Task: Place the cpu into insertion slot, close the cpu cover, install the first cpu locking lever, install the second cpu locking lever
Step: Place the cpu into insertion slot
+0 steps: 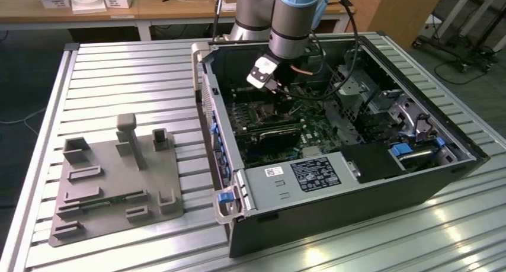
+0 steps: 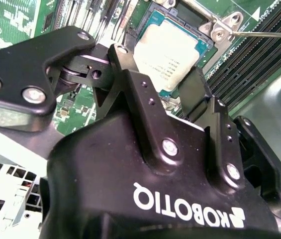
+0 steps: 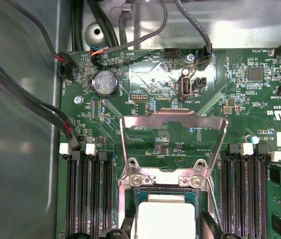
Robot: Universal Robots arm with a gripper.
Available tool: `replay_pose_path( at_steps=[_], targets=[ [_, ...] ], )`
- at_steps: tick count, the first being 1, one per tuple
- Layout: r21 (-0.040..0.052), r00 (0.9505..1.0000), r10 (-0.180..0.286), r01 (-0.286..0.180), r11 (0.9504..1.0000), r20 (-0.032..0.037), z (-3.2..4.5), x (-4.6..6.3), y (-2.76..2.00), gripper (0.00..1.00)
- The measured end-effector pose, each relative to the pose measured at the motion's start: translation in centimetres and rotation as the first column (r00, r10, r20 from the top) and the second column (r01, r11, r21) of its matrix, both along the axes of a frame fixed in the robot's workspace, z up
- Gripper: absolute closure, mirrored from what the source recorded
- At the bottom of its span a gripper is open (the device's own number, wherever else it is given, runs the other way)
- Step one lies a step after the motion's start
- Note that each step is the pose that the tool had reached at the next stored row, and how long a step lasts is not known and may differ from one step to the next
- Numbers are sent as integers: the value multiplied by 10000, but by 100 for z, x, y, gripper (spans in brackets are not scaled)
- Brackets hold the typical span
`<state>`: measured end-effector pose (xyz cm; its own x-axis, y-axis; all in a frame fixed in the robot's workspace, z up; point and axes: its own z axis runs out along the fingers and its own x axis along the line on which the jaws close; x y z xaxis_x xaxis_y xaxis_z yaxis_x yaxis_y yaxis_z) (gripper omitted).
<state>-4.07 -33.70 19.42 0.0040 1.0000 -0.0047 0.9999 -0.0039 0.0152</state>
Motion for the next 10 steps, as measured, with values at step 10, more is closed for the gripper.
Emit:
replay_pose_path(
  at_steps=[10],
  targets=[
    [1, 10000, 0, 0, 10000, 1, 95, 0, 0, 39]
  ],
)
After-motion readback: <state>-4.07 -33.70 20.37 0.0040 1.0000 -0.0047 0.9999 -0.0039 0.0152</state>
